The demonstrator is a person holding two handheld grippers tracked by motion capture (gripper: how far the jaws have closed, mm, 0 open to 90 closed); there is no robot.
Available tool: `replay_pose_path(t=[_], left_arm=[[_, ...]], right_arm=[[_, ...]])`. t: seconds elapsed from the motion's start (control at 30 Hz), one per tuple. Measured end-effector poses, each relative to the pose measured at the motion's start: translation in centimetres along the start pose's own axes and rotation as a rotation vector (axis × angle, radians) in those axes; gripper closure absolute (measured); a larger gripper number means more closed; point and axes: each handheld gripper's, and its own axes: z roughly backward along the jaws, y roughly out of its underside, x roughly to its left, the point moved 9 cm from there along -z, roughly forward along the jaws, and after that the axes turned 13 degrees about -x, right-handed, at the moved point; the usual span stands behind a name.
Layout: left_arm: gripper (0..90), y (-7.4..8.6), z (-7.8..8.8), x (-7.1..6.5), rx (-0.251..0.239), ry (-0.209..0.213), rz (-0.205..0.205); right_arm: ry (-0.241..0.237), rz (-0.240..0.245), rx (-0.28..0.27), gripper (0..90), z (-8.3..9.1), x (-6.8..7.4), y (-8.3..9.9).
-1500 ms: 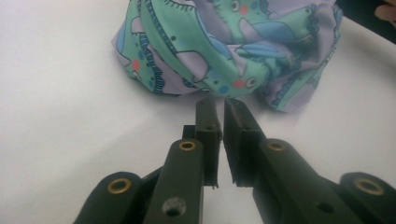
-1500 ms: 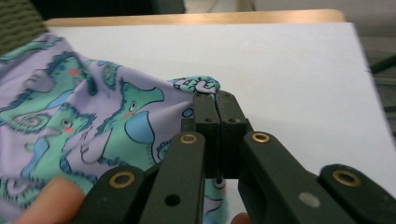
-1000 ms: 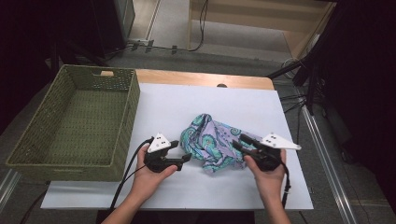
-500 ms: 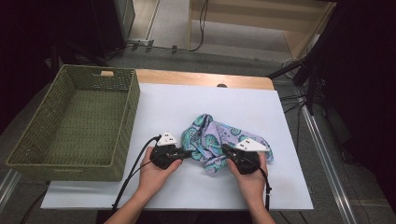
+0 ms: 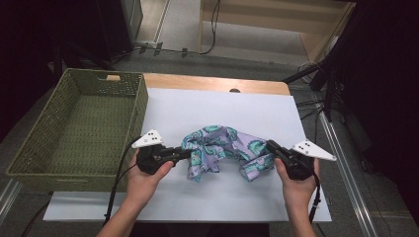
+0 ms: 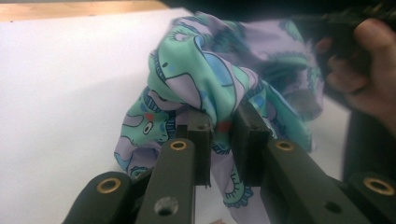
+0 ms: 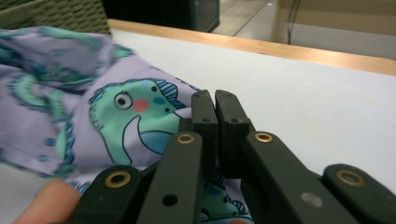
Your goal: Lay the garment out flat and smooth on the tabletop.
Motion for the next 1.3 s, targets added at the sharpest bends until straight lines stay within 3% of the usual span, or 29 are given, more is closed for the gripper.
replay_pose_path(t=[0.07,0.13,0.2,0.27,0.33,0.43,0.6,0.7,0.77,0.87,0.9,0.93,1.0,1.07,1.13,1.2,1.23,1.3], left_arm=[[77.5,0.3,0.0,0.7,0.009,-0.031,-0.005],[76.8,1.0,-0.2,1.8,0.016,-0.085,0.009],[75.4,2.1,-0.6,2.6,0.049,-0.108,0.028],[70.4,2.7,-0.8,2.9,0.071,-0.137,0.008],[63.6,2.6,-0.8,2.8,0.051,-0.129,0.011],[56.2,1.9,-0.5,2.3,0.020,-0.108,0.014],[53.7,2.3,-0.6,1.4,0.057,-0.076,-0.011],[53.5,3.2,-1.0,1.8,0.091,-0.109,-0.037],[54.2,3.7,-0.9,2.6,0.110,-0.162,-0.049],[67.2,4.2,-0.8,3.3,0.131,-0.163,-0.012],[74.0,4.4,-0.8,3.4,0.143,-0.164,-0.025],[80.6,4.4,-0.7,3.3,0.145,-0.157,-0.028],[83.6,4.2,-0.7,2.8,0.140,-0.125,-0.017],[84.0,3.9,-0.7,2.3,0.127,-0.094,-0.007],[84.1,3.6,-0.6,1.7,0.107,-0.064,0.002],[84.2,3.2,-0.5,1.1,0.096,-0.032,-0.006],[84.2,2.9,-0.5,0.9,0.089,-0.029,-0.012],[84.2,2.4,-0.2,0.6,0.072,-0.025,-0.015]], right_arm=[[0.028,-0.015,0.000,85.7,0.2,-1.0,0.1],[0.050,-0.031,0.014,85.7,0.2,-1.8,0.7],[0.069,-0.050,0.033,85.1,0.0,-2.6,1.5],[0.084,-0.066,0.055,81.2,-0.2,-3.1,2.3],[0.092,-0.078,0.053,75.1,-0.3,-3.2,2.5],[0.047,-0.070,0.027,66.6,-0.3,-2.4,1.6],[-0.086,-0.015,0.025,61.2,-1.2,1.4,0.9],[-0.170,0.008,0.058,59.7,-2.5,4.3,1.9],[-0.228,0.009,0.083,59.7,-3.4,6.6,2.8],[-0.327,0.044,0.130,58.5,-4.6,10.6,4.5],[-0.359,0.061,0.145,56.8,-4.9,11.9,5.1],[-0.381,0.068,0.160,53.2,-5.3,13.1,5.6],[-0.416,0.075,0.178,42.0,-6.0,15.3,6.6],[-0.421,0.116,0.214,34.4,-6.9,16.8,7.8],[-0.393,0.164,0.240,36.1,-7.7,17.7,8.7],[-0.353,0.178,0.252,48.4,-8.4,17.6,9.2],[-0.325,0.180,0.249,60.0,-8.6,17.4,9.3],[-0.324,0.170,0.249,75.7,-8.7,16.9,9.1]])
